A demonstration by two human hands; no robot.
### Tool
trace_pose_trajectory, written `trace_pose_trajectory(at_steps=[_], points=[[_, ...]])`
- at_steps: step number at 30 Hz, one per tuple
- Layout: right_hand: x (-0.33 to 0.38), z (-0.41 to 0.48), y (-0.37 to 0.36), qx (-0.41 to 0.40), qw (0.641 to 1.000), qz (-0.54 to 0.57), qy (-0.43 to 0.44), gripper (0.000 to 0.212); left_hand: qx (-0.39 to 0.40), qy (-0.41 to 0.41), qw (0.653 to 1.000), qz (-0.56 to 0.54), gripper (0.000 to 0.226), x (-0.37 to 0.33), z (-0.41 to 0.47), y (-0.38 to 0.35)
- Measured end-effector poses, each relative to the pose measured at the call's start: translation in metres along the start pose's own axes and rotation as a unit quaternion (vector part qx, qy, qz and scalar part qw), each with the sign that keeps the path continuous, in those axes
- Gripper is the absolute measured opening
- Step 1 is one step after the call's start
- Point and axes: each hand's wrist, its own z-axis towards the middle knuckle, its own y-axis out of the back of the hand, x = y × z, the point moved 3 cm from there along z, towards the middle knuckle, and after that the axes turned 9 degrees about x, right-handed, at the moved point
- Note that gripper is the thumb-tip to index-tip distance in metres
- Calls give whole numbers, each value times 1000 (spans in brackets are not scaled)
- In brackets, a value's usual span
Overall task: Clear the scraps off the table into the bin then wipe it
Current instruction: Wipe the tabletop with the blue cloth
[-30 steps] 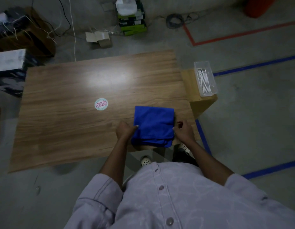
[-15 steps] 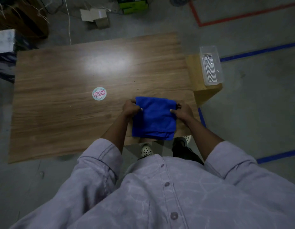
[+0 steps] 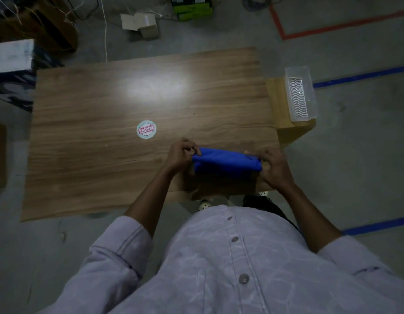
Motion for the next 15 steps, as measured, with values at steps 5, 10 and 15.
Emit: trace_pose_trajectory(at_steps=[5, 10, 15], points=[[-16, -20, -21, 49, 987, -147, 31, 42, 18, -53, 983, 174, 33, 24, -5, -9], [-3, -24, -22, -4, 977, -195, -90, 39, -103, -111, 935, 320, 24, 2, -31, -25], [42, -10, -40, -40, 982, -185, -23, 36, -35, -157, 944, 290, 61, -12, -27, -79]])
